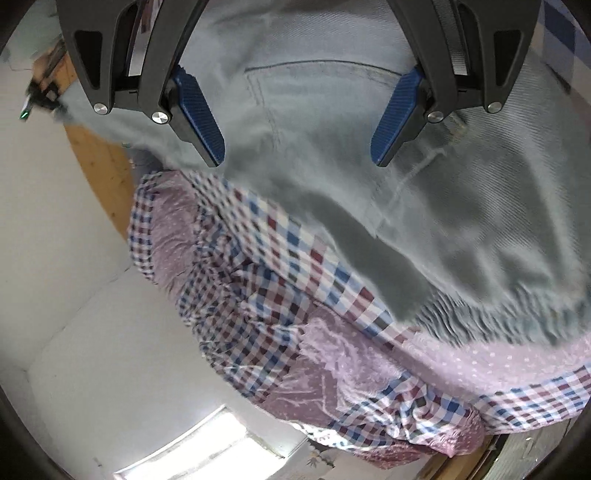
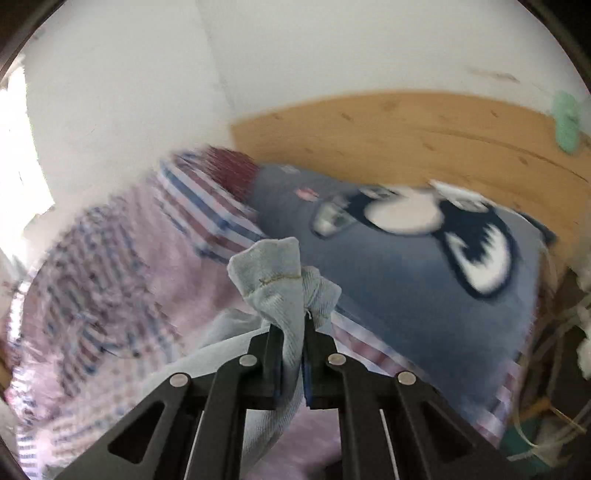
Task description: Fold clothes
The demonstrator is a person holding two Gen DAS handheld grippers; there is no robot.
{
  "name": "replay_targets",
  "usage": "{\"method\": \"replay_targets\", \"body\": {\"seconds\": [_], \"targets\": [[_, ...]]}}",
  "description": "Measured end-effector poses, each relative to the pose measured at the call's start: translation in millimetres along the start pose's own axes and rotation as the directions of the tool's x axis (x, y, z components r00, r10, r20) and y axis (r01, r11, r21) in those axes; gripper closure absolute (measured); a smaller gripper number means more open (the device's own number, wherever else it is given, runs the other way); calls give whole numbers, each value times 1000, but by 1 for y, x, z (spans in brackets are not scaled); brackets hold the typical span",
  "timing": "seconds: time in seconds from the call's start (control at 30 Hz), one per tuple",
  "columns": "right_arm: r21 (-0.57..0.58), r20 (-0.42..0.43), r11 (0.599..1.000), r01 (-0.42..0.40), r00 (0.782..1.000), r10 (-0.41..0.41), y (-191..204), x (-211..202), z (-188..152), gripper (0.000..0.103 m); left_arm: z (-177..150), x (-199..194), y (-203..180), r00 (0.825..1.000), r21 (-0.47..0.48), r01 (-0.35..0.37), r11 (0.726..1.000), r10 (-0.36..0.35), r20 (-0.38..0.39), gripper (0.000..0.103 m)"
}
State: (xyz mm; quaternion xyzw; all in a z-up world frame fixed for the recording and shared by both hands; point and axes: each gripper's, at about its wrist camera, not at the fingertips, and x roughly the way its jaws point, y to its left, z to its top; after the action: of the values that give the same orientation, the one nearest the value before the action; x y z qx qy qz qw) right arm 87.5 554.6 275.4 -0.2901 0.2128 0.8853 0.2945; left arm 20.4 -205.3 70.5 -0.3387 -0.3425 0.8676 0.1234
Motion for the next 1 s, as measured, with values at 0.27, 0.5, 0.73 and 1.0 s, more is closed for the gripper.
{"method": "replay_targets", "body": {"seconds": [0.27, 0.5, 0.73, 1.0], "targets": [[2, -193, 989, 148, 970, -145, -52, 55, -102, 85, -3, -33, 10, 1000, -9, -10, 1000, 11, 24, 18], [-52, -42, 997, -57, 998, 55, -10, -19, -150, 53, -15, -66, 30, 998, -57, -56, 997, 58, 32, 18], [-187, -177, 873, -451, 890, 421, 97, -62, -253, 49, -46, -90, 52, 997, -167, -77, 983, 79, 9, 18], [-483, -509, 488, -727, 687, 519, 220, -89, -387, 49, -80, -53, 21, 991, -98, -59, 993, 47, -122, 18]]}}
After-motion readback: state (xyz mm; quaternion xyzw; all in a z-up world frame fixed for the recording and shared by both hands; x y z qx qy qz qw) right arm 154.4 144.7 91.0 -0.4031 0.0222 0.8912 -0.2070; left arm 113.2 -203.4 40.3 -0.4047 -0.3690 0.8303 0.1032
